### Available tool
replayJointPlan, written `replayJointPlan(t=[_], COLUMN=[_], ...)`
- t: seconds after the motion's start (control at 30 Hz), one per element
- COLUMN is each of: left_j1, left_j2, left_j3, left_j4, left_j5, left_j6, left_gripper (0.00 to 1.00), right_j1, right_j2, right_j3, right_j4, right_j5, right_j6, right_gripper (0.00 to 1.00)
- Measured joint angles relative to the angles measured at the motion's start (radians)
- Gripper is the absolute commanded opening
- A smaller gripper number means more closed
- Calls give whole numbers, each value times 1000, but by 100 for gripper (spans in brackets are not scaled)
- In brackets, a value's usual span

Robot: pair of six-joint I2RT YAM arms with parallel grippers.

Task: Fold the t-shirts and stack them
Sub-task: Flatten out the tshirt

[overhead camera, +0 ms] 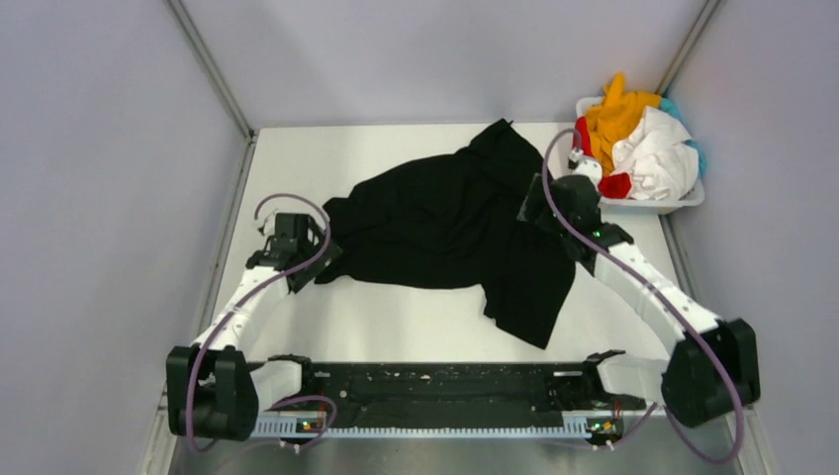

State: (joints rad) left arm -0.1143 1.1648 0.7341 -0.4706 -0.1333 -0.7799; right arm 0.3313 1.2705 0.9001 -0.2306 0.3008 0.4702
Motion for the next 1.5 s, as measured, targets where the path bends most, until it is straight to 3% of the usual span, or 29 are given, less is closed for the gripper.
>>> replayJointPlan(t=[0.17, 0.37, 0.5, 0.7, 0.73, 0.8, 0.83, 1.1, 1.27, 1.5], left_j1=[72, 82, 85, 93, 94, 95, 94, 93, 93, 93], left_j2=[-27, 43, 135, 179, 186, 202, 209, 209, 81, -117], left_j3=[-105, -109, -101, -96, -100, -103, -104, -113, -140, -141], left_j4=[-51, -4, 35, 116, 136, 172, 185, 216, 139, 49], left_j5=[-45, -46, -53, -40, -34, -14, -8, 21, -21, -120], left_j6=[-37, -88, -146, -205, -211, -224, -233, -237, -212, -189], left_gripper=[98, 93, 78, 44, 35, 3, 0, 0, 0, 0], right_j1=[0, 0, 0, 0, 0, 0, 0, 0, 32, 369], right_j2=[-203, -367, -460, -540, -549, -562, -565, -568, -502, -276], right_j3=[-185, -303, -319, -325, -327, -333, -336, -338, -336, -336], right_j4=[-2, -49, -80, -172, -187, -218, -228, -321, -387, -541], right_j5=[-63, -127, -143, -122, -114, -101, -97, -84, -114, -59], right_j6=[36, 52, 59, 66, 66, 65, 66, 76, 127, 347], right_gripper=[99, 99, 99, 99, 99, 99, 99, 98, 96, 88])
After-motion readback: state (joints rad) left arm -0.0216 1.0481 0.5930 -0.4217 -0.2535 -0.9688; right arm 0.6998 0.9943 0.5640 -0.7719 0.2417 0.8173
